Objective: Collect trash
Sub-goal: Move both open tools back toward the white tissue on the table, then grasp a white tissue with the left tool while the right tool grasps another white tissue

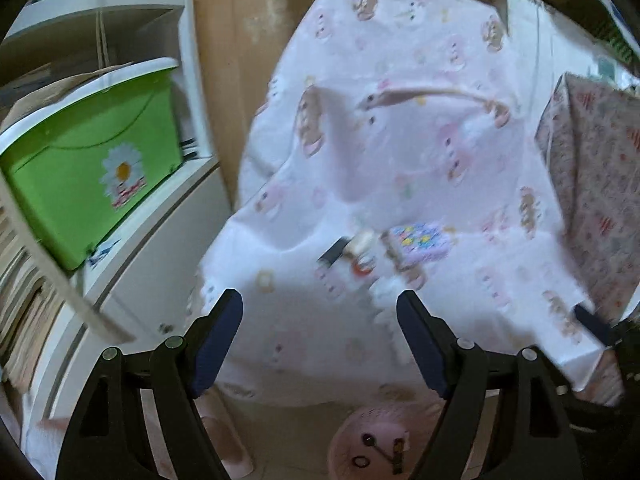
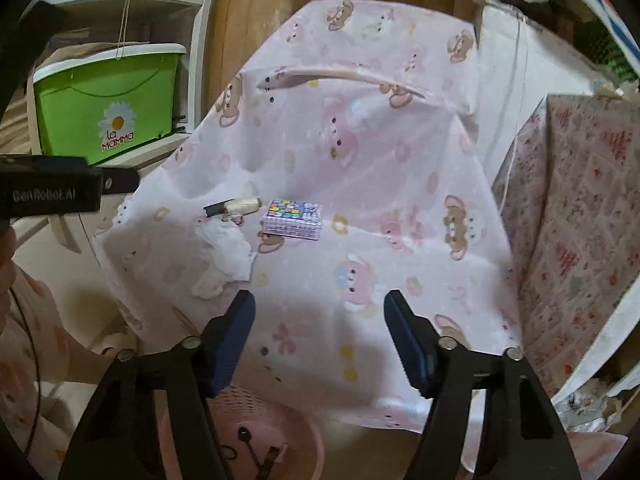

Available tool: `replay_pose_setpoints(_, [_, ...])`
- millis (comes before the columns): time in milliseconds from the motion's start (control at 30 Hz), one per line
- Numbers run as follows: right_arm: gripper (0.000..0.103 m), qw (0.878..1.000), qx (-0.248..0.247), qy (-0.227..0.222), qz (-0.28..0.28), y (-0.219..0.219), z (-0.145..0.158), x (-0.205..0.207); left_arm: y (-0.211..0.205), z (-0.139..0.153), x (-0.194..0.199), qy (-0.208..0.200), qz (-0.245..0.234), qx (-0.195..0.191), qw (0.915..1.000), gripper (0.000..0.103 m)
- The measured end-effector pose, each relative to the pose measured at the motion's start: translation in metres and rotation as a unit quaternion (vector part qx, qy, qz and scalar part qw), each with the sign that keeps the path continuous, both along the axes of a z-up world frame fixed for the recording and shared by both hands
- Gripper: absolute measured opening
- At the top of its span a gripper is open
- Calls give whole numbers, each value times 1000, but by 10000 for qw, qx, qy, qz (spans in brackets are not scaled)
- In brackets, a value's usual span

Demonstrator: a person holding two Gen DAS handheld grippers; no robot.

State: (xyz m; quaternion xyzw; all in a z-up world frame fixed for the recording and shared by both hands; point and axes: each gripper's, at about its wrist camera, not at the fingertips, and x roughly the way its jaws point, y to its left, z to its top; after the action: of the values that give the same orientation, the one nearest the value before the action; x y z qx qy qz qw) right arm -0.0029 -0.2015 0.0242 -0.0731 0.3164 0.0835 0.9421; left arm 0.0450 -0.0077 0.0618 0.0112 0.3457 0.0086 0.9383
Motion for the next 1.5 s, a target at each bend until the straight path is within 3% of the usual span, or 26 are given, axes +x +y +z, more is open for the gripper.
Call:
replay_pose_setpoints(167, [60,9990,300,253,-219,-6,-4,15,3,0,18,173,-74,-337,9993,81])
replay_pose_setpoints(333, [60,9980,394,378,-318,-12,-17,25,-1,-21,32,460,-158,-311,9983,77])
replay_pose_setpoints(500, [60,9973,390,514,-341,-14,-32,29,-2,-46,49,944,-363,-726,9922,56])
replay_pose_setpoints(733, [60,9975,260,548,-357,-12,-44,27,-15,-58,93,1485,-736,-972,9814,50])
replay_pose_setpoints(833, [61,9975,267,555,-357,-14,-45,27,-20,-67,101,1663,-796,-1013,9776,41])
replay_pose_setpoints(933, [62,9971,331,582,-361,-15,-47,27,-24,-78,108,1916,-796,-1154,9714,27])
replay_pose_setpoints(967, [63,9970,353,582,-360,-16,-48,27,-26,-80,109,1941,-758,-1144,9713,15])
replay_pose_setpoints(1033, [64,9969,370,594,-349,-15,-49,27,-29,-78,108,1873,-785,-1129,9726,2])
replay_pose_setpoints(1200, [71,9976,387,495,-300,-12,-49,23,-23,-54,97,1373,-715,-970,9832,1])
replay_pose_setpoints(1333, [85,9977,492,377,-283,-8,-47,22,-9,-26,83,919,-686,-1046,9879,1])
replay_pose_setpoints(1500, [86,9977,576,336,-141,7,-44,30,7,-3,65,484,-399,-866,9943,1])
